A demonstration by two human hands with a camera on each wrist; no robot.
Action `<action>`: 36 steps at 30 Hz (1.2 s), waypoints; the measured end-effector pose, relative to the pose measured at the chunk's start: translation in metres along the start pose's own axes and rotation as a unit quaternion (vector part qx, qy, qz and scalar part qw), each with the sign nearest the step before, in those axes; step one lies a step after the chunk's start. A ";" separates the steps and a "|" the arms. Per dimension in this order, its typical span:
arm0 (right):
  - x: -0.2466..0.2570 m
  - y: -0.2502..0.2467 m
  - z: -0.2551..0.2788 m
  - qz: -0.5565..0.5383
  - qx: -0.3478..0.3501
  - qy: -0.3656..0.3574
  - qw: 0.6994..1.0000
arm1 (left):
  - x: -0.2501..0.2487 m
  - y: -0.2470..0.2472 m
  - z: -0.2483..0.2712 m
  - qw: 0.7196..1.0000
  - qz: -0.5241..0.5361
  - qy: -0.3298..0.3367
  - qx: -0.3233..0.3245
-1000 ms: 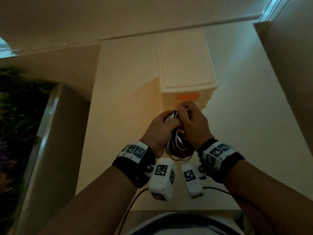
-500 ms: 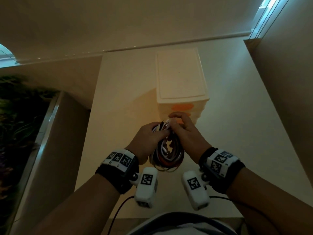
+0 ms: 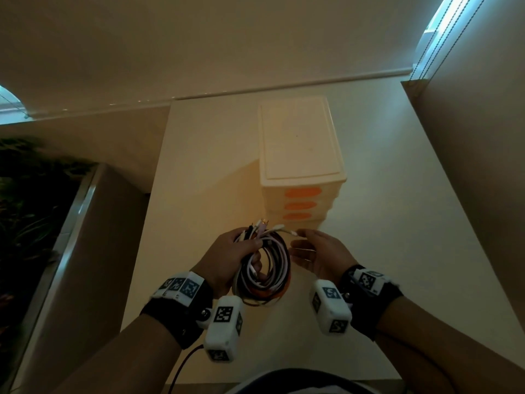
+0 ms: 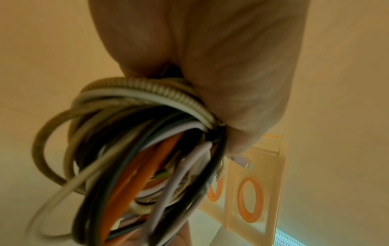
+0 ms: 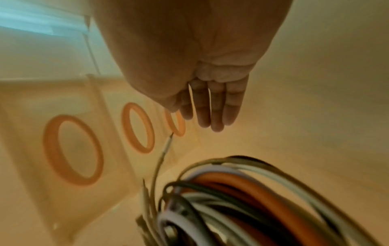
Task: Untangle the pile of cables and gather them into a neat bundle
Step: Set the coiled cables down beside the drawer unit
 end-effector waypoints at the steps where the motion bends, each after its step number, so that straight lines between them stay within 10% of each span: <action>1: 0.000 -0.001 -0.006 -0.029 -0.014 0.007 0.999 | 0.000 -0.003 0.001 1.000 0.002 0.001 -0.003; 11: 0.004 0.021 -0.042 -0.189 -0.003 0.034 0.981 | -0.001 -0.026 0.019 1.000 0.015 0.006 -0.024; 36: -0.065 -0.019 0.030 -0.109 -0.008 0.124 0.986 | -0.001 -0.022 0.015 0.996 0.076 0.012 -0.038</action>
Point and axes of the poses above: each hand's wrist, its own z-axis away from the middle knuckle, its own y-axis out of the palm, x = y × z, the point moved 6 cm from there along -z, towards the middle knuckle, and after that the axes turned 3 degrees about -z, right-handed, at the moved point
